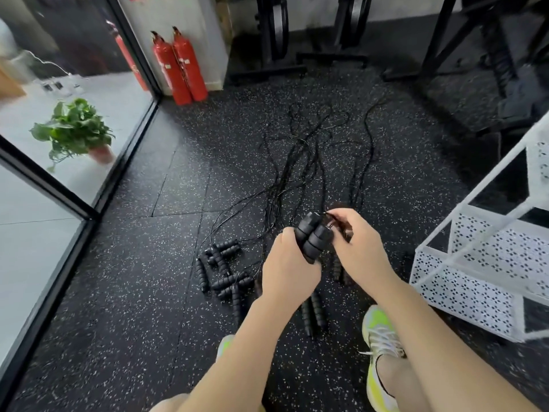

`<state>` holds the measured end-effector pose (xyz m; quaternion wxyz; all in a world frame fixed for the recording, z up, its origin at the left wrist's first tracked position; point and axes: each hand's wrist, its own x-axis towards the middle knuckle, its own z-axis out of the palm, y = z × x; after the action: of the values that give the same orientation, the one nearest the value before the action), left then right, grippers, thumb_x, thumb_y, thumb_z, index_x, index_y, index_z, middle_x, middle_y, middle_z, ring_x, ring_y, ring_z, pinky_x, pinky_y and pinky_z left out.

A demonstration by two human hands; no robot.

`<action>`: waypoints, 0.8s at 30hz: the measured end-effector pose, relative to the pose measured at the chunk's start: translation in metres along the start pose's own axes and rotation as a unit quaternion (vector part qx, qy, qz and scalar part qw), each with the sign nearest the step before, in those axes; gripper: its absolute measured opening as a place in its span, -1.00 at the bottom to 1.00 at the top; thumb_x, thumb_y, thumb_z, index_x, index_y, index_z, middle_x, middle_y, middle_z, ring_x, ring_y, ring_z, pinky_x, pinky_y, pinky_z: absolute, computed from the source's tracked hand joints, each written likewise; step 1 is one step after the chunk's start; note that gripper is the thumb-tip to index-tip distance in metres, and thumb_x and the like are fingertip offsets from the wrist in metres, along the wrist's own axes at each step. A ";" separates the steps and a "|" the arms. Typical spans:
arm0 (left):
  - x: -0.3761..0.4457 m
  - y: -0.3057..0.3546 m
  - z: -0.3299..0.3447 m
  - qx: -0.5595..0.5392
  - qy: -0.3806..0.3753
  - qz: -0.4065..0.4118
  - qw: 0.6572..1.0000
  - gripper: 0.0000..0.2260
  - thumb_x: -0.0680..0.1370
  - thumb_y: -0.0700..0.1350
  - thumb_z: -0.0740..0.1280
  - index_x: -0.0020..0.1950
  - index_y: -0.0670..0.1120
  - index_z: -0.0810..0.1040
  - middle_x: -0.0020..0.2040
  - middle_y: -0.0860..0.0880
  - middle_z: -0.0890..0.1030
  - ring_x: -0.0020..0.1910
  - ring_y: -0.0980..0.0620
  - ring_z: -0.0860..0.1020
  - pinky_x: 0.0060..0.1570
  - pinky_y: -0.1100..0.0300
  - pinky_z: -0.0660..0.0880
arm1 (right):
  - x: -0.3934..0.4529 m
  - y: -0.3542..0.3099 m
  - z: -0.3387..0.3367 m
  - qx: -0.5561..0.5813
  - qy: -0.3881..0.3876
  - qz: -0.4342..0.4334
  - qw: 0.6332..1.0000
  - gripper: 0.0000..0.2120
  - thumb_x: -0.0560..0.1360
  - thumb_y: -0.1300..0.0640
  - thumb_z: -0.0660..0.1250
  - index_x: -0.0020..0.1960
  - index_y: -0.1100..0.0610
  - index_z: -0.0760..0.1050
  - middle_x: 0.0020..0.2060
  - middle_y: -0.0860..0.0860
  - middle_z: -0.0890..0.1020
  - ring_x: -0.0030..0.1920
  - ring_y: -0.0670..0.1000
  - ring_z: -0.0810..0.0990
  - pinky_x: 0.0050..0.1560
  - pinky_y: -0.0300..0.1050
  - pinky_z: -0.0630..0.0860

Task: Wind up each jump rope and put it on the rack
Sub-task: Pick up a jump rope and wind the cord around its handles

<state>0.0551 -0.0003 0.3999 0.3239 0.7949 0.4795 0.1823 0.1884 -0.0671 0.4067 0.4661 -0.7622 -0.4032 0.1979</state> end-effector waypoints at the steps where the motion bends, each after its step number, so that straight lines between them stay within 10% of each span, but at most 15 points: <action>1: 0.006 0.002 0.001 0.009 -0.004 0.008 1.000 -0.76 0.46 -0.05 0.39 0.00 0.03 0.35 -0.06 0.07 0.51 -0.11 -0.05 0.53 -0.15 0.00 0.51 | 0.004 0.001 -0.004 0.008 0.003 0.009 1.000 -0.78 0.63 0.15 0.31 0.20 -0.11 0.53 0.05 -0.24 0.62 0.04 -0.25 0.56 0.04 -0.38 0.41; 6: 0.035 0.009 -0.008 -0.143 -0.066 -0.044 0.986 -0.79 0.37 -0.11 0.45 -0.09 0.01 0.46 -0.22 0.08 0.60 -0.30 0.08 0.50 -0.28 0.22 0.47 | 0.033 -0.003 -0.021 0.011 -0.032 -0.005 0.999 -0.91 0.60 0.03 0.36 0.06 -0.15 0.56 -0.11 -0.25 0.66 -0.08 -0.23 0.61 -0.10 -0.41 0.46; 11: 0.065 0.017 -0.014 -0.435 -0.084 -0.123 0.888 -0.76 0.28 -0.22 0.36 -0.07 -0.05 0.56 -0.05 -0.01 0.73 -0.15 -0.04 0.60 0.00 0.03 0.53 | 0.053 0.016 -0.024 -0.028 -0.090 0.028 0.995 -0.87 0.63 0.01 0.30 -0.04 -0.08 0.61 -0.21 -0.16 0.71 -0.12 -0.02 0.67 0.06 0.07 0.59; 13: 0.073 0.018 -0.011 -0.426 -0.090 -0.119 0.892 -0.75 0.30 -0.23 0.35 -0.04 -0.05 0.59 0.01 -0.01 0.75 0.02 -0.02 0.68 0.13 0.02 0.56 | 0.055 0.017 -0.022 0.002 -0.066 0.033 0.997 -0.86 0.64 0.07 0.31 -0.01 -0.07 0.63 -0.19 -0.19 0.72 -0.09 -0.11 0.69 0.12 0.04 0.58; 18: 0.072 0.032 0.001 -0.410 -0.134 -0.101 0.897 -0.76 0.29 -0.18 0.37 -0.05 -0.06 0.56 -0.33 0.03 0.53 -0.41 0.05 0.41 -0.36 0.17 0.41 | 0.068 -0.011 -0.022 0.249 -0.005 0.017 0.968 -0.83 0.65 0.18 0.30 0.07 0.04 0.67 -0.12 0.04 0.74 -0.12 0.04 0.69 0.03 0.08 0.62; 24: 0.079 0.040 0.002 -0.453 -0.066 -0.095 0.884 -0.65 0.21 -0.08 0.42 -0.01 -0.05 0.58 -0.16 -0.12 0.59 -0.23 -0.06 0.49 -0.20 0.05 0.50 | 0.071 -0.005 -0.031 0.324 -0.124 0.022 0.938 -0.68 0.57 0.22 0.31 0.26 -0.01 0.63 0.20 0.03 0.69 0.29 0.05 0.60 0.35 0.14 0.46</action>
<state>0.1195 0.0549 0.4242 0.6954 0.5228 0.3952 0.2948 0.2498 -0.0259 0.4309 0.6297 -0.5483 -0.3550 0.4206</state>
